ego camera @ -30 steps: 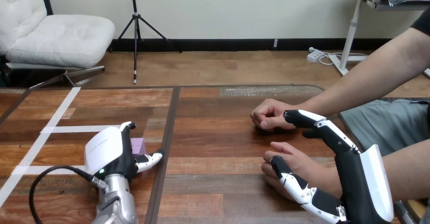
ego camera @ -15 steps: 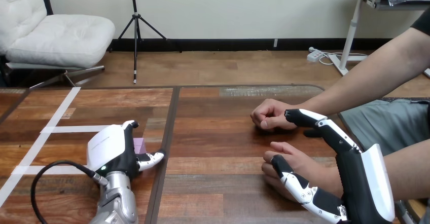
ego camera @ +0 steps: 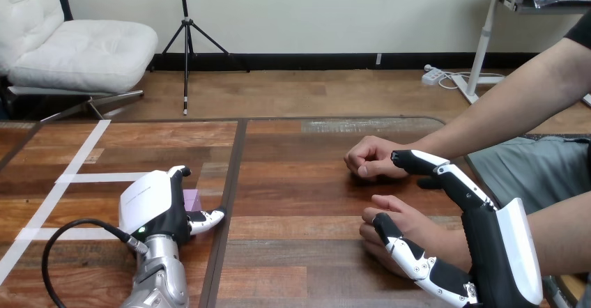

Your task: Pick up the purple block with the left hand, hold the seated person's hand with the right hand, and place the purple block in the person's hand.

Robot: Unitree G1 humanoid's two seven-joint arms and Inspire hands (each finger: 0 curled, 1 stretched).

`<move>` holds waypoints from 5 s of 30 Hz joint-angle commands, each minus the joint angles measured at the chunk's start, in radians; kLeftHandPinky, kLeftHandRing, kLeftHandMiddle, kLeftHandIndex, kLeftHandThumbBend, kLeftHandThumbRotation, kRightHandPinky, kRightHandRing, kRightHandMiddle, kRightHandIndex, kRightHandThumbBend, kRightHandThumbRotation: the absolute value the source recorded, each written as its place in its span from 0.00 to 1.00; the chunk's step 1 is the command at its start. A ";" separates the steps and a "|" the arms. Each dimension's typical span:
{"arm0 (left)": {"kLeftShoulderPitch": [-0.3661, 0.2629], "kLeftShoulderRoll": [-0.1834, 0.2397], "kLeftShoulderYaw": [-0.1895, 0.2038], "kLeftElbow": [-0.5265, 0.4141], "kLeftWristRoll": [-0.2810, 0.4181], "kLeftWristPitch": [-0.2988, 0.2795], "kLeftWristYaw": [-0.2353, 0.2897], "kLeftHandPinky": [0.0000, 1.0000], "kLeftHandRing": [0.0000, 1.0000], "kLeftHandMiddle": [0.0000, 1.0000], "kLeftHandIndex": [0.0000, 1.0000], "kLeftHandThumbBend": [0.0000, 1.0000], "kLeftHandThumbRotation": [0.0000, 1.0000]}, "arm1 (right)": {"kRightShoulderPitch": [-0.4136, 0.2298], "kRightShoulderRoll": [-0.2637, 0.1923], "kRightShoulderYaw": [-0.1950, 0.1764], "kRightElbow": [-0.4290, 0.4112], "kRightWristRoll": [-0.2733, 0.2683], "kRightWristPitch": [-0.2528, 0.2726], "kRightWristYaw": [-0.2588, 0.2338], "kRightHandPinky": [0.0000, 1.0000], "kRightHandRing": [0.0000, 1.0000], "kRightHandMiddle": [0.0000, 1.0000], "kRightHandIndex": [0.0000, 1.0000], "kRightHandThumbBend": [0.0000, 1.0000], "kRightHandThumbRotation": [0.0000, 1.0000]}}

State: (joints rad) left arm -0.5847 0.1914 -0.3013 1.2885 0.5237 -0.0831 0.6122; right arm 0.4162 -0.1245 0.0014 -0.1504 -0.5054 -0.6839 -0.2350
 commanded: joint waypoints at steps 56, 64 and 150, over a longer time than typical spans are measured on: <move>-0.077 0.042 -0.006 0.004 0.009 -0.027 -0.008 0.65 0.71 0.73 0.71 0.66 0.00 | -0.022 -0.010 -0.010 -0.061 0.036 0.018 0.047 0.70 0.76 0.76 0.75 0.48 0.30; -0.079 0.041 -0.009 0.004 0.012 -0.015 -0.009 0.66 0.71 0.73 0.71 0.66 0.00 | -0.022 -0.011 -0.010 -0.061 0.038 0.016 0.049 0.70 0.76 0.76 0.75 0.48 0.30; -0.061 0.062 -0.112 -0.001 0.087 0.021 -0.017 0.63 0.66 0.69 0.67 0.68 0.00 | -0.019 -0.013 -0.009 -0.084 0.047 0.045 0.074 0.71 0.76 0.76 0.74 0.49 0.33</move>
State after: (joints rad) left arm -0.6116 0.2225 -0.3896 1.2858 0.5845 -0.0715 0.5796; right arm 0.4251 -0.1264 -0.0039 -0.1799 -0.4701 -0.6453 -0.1659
